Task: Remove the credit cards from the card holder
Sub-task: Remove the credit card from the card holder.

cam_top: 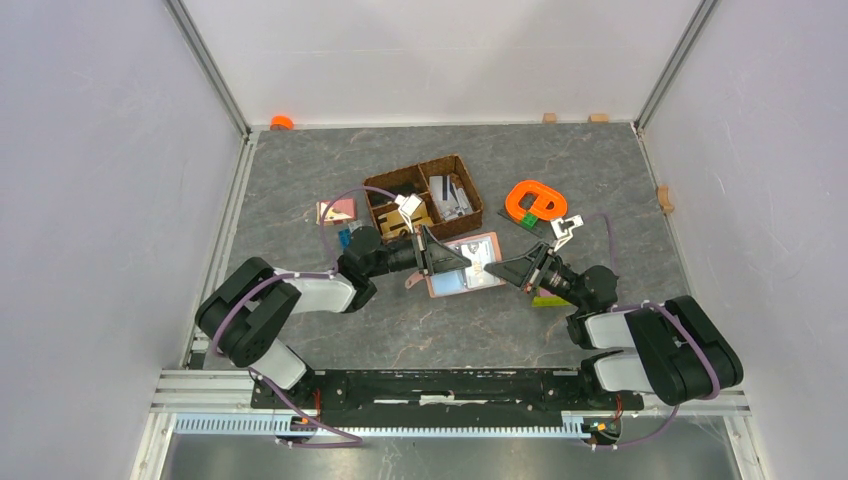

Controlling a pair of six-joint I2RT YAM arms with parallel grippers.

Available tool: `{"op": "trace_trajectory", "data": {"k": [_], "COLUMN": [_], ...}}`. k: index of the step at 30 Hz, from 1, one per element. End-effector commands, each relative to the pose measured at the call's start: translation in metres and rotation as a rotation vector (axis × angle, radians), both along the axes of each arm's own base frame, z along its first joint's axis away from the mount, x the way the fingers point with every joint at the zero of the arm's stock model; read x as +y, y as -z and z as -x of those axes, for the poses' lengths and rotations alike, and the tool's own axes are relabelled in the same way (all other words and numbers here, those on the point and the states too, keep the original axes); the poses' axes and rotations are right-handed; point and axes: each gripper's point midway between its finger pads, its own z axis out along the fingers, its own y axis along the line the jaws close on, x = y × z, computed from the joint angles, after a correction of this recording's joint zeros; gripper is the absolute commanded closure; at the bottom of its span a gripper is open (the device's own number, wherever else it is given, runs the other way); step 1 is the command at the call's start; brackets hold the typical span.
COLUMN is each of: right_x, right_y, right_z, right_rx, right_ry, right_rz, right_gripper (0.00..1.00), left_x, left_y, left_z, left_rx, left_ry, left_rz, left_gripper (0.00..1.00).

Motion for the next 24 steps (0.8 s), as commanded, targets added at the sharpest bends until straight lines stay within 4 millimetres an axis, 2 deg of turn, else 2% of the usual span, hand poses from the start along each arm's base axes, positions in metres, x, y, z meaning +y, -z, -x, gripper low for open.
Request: {"op": "trace_trajectory", "data": {"k": [1, 5, 12, 17, 24], "right_x": [-0.003, -0.010, -0.014, -0.016, -0.017], "right_y": [-0.045, -0.053, -0.059, -0.056, -0.056], "right_z": [0.013, 0.017, 0.020, 0.017, 0.016], "right_rx": [-0.256, -0.278, -0.274, -0.266, -0.275], "right_ry": [-0.005, 0.014, 0.013, 0.025, 0.038], "right_rz": [-0.082, -0.118, -0.160, -0.145, -0.135], "right_gripper": [0.76, 0.76, 0.84, 1.00, 1.00], "left_x": [0.001, 0.002, 0.004, 0.005, 0.006], "left_y": [-0.024, -0.020, -0.013, -0.006, -0.004], "left_z": [0.003, 0.000, -0.006, -0.010, -0.012], "left_rx": [-0.057, -0.043, -0.027, -0.019, -0.010], "left_ry": [0.021, 0.010, -0.014, -0.038, -0.043], "left_rz": [0.071, 0.057, 0.021, -0.010, -0.014], "left_gripper": [0.98, 0.98, 0.98, 0.98, 0.98]}}
